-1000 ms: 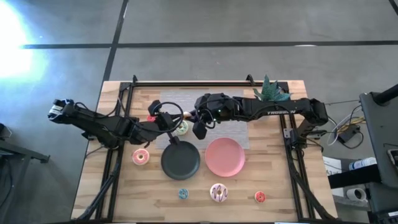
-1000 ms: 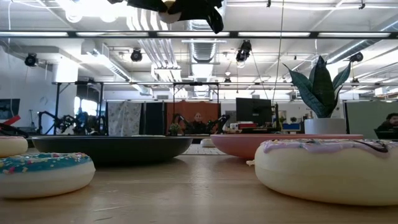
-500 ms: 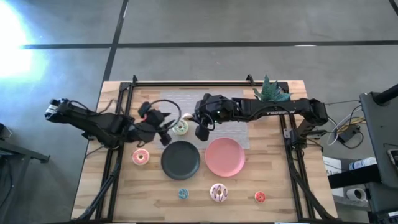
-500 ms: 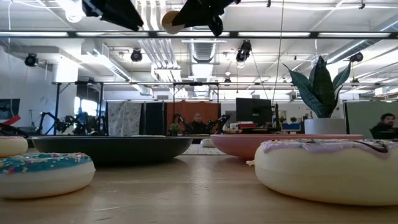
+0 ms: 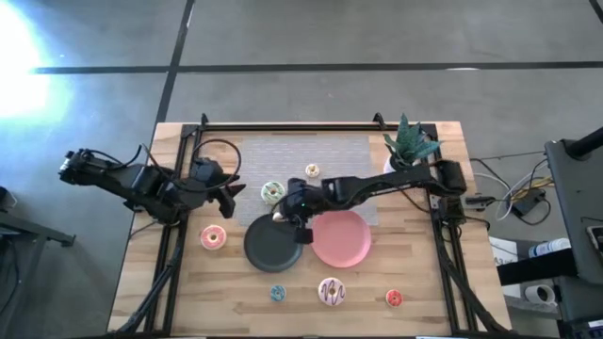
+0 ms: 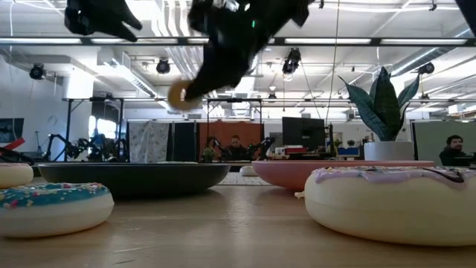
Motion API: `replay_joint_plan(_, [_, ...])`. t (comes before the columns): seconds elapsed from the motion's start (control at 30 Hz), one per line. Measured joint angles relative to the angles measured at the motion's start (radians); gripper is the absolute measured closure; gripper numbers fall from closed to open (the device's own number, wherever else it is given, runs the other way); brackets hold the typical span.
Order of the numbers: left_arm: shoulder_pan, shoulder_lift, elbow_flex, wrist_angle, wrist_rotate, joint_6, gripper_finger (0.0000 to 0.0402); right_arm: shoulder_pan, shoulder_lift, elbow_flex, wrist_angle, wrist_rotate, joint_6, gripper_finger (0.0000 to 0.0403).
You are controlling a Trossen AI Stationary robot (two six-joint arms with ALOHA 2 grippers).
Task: Pick & Place donuts
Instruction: Put the small yellow doughnut on the black plate
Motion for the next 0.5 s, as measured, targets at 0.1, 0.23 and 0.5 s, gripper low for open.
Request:
replay_joint_plan(0.1, [-0.009, -0.016, -0.050, -0.001, 0.030, -0.034, 0.0264, 0.013, 0.061, 0.000, -0.039, 0.002, -0.021, 0.0390])
replay_joint_plan(0.23, [-0.039, -0.027, -0.125, 0.006, 0.044, -0.092, 0.0264, 0.056, 0.120, 0.014, -0.039, 0.027, -0.025, 0.0390])
replay_joint_plan(0.5, [-0.133, -0.032, -0.235, 0.091, 0.048, -0.219, 0.0264, 0.116, 0.177, 0.045, -0.027, 0.292, -0.030, 0.0390])
